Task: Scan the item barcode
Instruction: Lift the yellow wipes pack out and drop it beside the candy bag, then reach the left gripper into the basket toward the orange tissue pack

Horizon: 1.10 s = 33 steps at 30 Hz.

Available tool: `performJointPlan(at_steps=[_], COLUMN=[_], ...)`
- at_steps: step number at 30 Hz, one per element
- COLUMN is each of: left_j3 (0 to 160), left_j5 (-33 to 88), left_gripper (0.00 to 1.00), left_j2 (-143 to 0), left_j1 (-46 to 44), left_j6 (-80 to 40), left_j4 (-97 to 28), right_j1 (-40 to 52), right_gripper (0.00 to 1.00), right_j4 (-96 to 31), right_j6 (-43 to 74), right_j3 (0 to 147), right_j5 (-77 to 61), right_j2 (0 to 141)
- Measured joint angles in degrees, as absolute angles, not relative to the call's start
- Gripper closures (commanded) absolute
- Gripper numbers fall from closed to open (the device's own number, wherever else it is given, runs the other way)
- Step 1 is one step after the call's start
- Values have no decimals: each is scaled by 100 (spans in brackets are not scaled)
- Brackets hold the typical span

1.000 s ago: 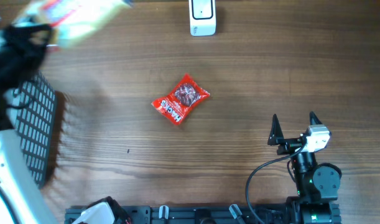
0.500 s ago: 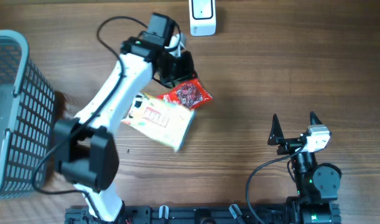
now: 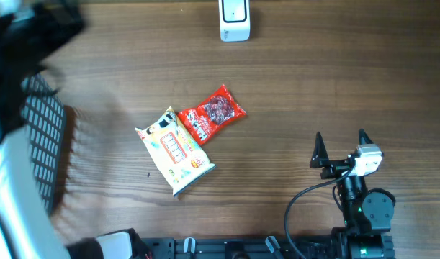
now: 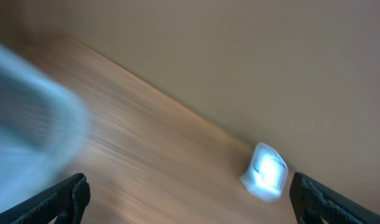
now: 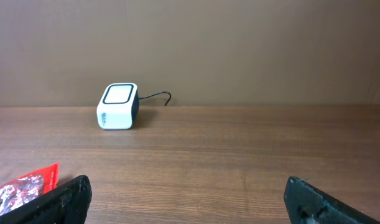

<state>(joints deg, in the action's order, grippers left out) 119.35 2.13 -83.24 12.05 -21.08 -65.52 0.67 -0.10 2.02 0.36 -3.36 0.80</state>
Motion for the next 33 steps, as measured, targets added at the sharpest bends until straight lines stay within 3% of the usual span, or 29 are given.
performJointPlan(at_steps=[5,8,19,20,22,28,33], left_j3=[11824,11179,8665,8490,8241,7690,7229], left_j5=[-956,-1549,-3256,-3277,-3277,-3275,-3273], left_gripper=[0,0,1,6,27,16,18], left_j2=[-8350,-8855,-10414,-10497,-10532,-10556,-10556], left_j1=[3496,4246,5105,5196,5264,5301,5319], left_j6=[-2709,-2991,-3638,-3658,-3684,-3756,-3765], left_j4=[-7179,-7157,-6499,-6357,-5988,-5129,-4427], right_j1=[67,67,67,67,67,67,67], right_gripper=[0,0,0,0,0,0,0], right_j4=[-12,-12,-12,-12,-12,-12,-12], right_j6=[202,202,202,200,202,202,202], right_j3=[36,36,36,36,36,36,36], right_j5=[-336,-336,-336,-336,-336,-336,-336], right_j2=[80,80,80,80,80,80,80])
